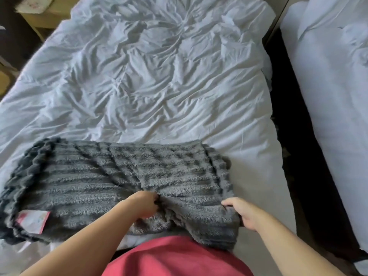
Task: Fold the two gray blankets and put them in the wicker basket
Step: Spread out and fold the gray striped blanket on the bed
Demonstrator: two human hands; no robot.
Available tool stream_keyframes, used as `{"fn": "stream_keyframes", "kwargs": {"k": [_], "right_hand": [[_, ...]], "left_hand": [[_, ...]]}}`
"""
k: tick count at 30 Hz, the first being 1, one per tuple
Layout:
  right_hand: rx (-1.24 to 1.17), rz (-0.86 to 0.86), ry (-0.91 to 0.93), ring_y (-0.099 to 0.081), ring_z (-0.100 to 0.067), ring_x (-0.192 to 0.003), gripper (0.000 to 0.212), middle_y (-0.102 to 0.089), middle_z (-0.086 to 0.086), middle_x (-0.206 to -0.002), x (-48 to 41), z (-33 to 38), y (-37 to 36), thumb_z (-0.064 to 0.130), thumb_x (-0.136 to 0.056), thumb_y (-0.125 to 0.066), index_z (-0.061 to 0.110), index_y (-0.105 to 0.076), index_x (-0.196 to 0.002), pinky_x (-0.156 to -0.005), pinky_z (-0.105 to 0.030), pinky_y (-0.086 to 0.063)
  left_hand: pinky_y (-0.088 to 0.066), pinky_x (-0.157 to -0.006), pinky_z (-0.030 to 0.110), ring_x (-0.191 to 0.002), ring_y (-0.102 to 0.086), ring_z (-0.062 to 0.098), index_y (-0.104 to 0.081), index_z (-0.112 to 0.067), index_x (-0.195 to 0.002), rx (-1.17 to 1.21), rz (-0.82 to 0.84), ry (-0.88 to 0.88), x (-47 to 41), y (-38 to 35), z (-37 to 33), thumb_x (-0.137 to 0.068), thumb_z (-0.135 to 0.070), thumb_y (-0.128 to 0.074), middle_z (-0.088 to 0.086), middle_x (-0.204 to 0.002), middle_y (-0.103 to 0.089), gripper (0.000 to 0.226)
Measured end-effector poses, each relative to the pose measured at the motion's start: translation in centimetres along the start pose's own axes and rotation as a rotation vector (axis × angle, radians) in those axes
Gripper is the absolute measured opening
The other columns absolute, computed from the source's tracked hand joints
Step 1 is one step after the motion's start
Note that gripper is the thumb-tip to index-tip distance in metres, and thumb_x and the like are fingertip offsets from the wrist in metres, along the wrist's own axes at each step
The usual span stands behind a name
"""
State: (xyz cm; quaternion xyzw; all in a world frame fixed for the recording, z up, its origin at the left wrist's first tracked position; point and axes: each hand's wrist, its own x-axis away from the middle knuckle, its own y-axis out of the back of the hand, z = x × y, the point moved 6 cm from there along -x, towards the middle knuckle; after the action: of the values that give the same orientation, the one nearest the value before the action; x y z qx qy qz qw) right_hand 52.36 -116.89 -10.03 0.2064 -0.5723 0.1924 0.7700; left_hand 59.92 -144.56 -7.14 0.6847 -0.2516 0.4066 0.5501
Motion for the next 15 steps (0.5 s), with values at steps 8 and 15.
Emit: {"fn": "stream_keyframes", "kwargs": {"k": [8, 15], "right_hand": [[-0.311, -0.231, 0.27, -0.072, -0.029, -0.082, 0.04, -0.074, -0.011, -0.095, -3.1, 12.4, 2.9, 0.046, -0.079, -0.064, 0.012, -0.071, -0.099, -0.081, -0.048, -0.057], [0.019, -0.045, 0.245, -0.035, -0.029, -0.138, 0.071, -0.037, -0.007, -0.151, -7.9, 21.0, 0.6, 0.054, -0.085, -0.061, 0.017, -0.041, -0.143, -0.112, -0.046, -0.027]], "left_hand": [[-0.051, -0.06, 0.025, -0.067, -0.06, 0.013, -0.066, -0.02, -0.111, 0.395, -0.264, 0.022, -0.9, 6.3, -0.6, -0.095, -0.023, -0.044, 0.001, -0.105, -0.067, 0.027], [-0.022, -0.115, 0.045, -0.14, -0.025, 0.026, -0.037, -0.04, -0.141, 0.358, -0.508, -0.022, -6.2, 9.5, -2.9, -0.094, -0.033, -0.047, 0.002, -0.153, -0.026, 0.048]]}}
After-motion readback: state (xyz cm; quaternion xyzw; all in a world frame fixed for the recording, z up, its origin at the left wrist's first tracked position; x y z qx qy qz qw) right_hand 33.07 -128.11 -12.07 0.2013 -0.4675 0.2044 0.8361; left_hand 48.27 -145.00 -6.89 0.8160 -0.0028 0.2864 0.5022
